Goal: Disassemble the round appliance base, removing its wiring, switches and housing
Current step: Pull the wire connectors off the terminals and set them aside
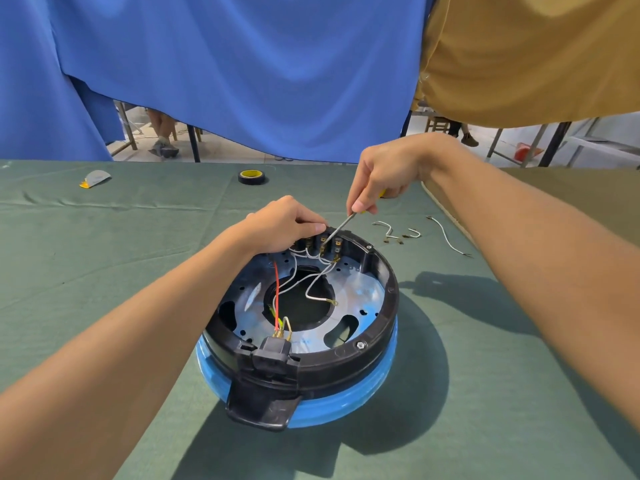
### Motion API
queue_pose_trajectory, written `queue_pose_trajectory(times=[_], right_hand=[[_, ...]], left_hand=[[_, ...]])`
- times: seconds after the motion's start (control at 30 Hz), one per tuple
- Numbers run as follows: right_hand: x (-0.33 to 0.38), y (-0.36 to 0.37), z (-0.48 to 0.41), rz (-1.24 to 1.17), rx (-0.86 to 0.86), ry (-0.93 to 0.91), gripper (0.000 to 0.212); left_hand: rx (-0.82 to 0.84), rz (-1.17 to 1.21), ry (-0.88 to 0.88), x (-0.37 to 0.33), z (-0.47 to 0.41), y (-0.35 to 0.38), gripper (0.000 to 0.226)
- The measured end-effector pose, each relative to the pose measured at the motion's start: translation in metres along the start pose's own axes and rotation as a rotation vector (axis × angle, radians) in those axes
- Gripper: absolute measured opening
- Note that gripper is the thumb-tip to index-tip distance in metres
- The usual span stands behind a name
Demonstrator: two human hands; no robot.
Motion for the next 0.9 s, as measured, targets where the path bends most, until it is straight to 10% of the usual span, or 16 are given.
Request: queue_pose_trajectory(times=[0.47,0.9], right_hand=[[0.004,-0.003,-0.012,-0.012,0.14,0.09,0.011],[0.016,0.021,0.051,0.104,-0.281,-0.092,0.009]], left_hand=[[0.0,-0.007,0.002,0.002,-0.001,0.0,0.025],[-0.027,-0.02,-0.002,0.001,0.002,-0.002,0.027]])
Point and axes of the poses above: each hand's wrist, its own z-axis away from the middle knuckle, its own y-axis out of the palm, x = y × z, the point moved 6 cm from there along -z, towards the middle knuckle, and after that the axes turned 3 degrees about -x, right-handed, at the moved point
